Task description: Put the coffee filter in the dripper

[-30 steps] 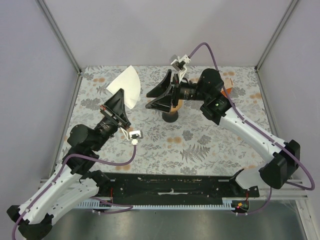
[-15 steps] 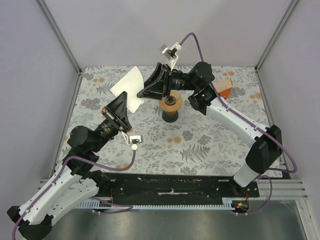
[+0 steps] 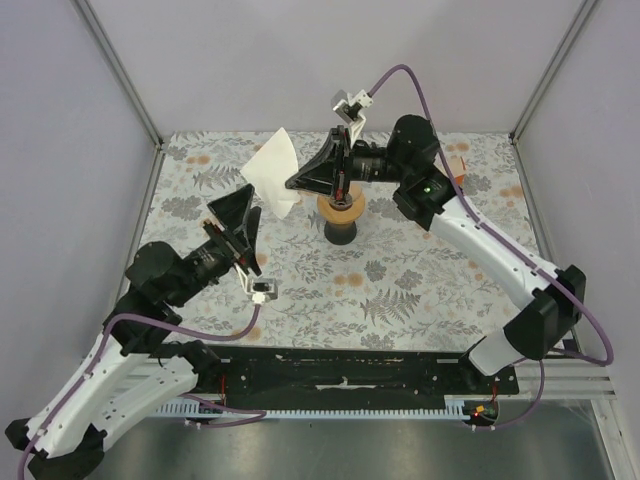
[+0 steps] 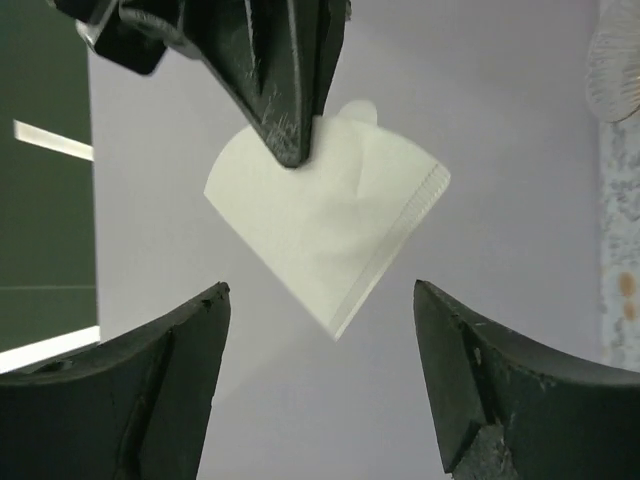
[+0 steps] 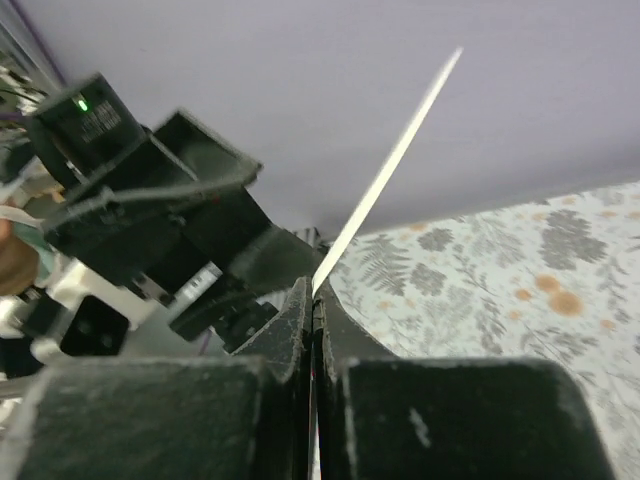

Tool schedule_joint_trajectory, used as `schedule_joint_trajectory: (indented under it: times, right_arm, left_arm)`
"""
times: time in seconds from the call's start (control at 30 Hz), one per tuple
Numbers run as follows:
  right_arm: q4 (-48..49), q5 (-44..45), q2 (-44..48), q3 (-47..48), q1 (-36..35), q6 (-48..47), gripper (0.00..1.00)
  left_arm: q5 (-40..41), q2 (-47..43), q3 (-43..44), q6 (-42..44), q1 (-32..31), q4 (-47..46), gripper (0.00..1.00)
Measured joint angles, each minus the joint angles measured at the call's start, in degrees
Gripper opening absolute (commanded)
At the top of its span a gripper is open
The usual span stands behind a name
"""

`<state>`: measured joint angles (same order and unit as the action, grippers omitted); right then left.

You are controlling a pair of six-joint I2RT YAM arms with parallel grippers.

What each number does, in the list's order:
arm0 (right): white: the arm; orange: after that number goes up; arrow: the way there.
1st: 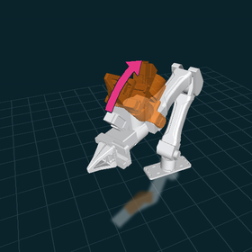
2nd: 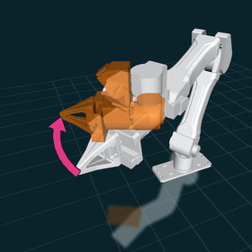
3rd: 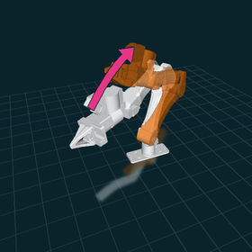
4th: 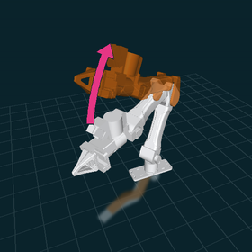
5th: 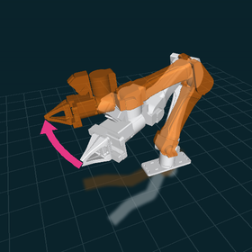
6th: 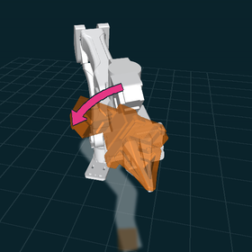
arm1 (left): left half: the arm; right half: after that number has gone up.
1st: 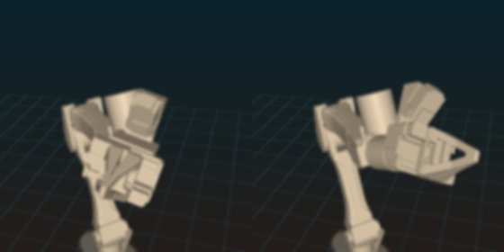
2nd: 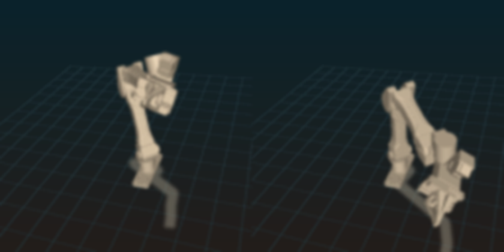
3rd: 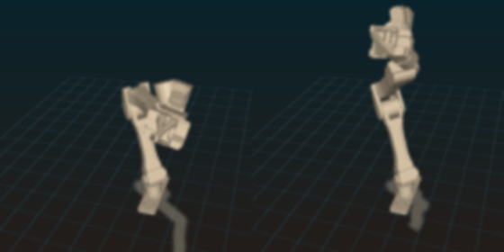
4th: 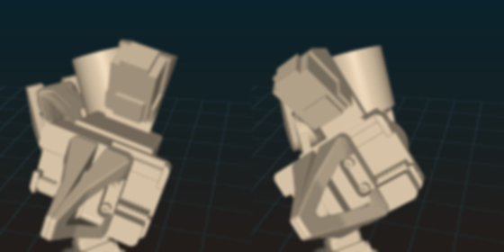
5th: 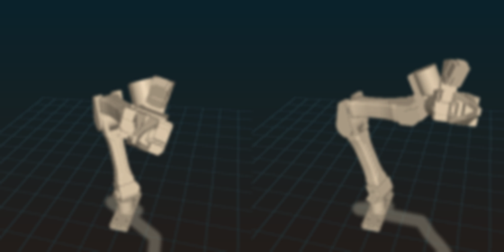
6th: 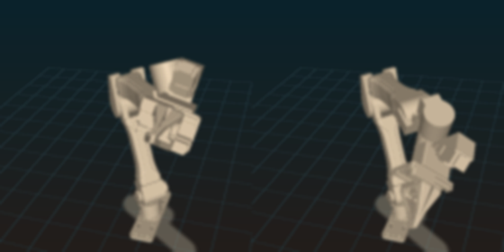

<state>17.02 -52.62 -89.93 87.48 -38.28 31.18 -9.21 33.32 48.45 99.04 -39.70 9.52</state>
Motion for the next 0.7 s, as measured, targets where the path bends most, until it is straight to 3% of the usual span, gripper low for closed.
schedule_joint_trajectory:
  times: [0.13,0.3,0.5,0.7]
  right_arm:
    - [-14.58,2.71,4.42,2.25,0.37,-15.06,0.00]
    - [-28.59,3.15,6.93,6.56,0.15,-31.23,0.00]
    - [-39.21,1.53,9.16,6.84,-0.50,-44.33,0.00]
    - [-45.07,-1.29,11.65,6.82,-1.27,-51.95,0.00]
  left_arm:
    - [0.09,5.55,12.92,-12.55,-0.02,12.11,0.79]
    - [-2.58,19.87,38.05,-38.01,-0.02,26.88,0.80]
    - [-7.93,25.66,43.69,-58.95,0.02,36.09,0.82]
    - [-12.31,29.35,46.38,-68.98,0.15,39.10,0.79]
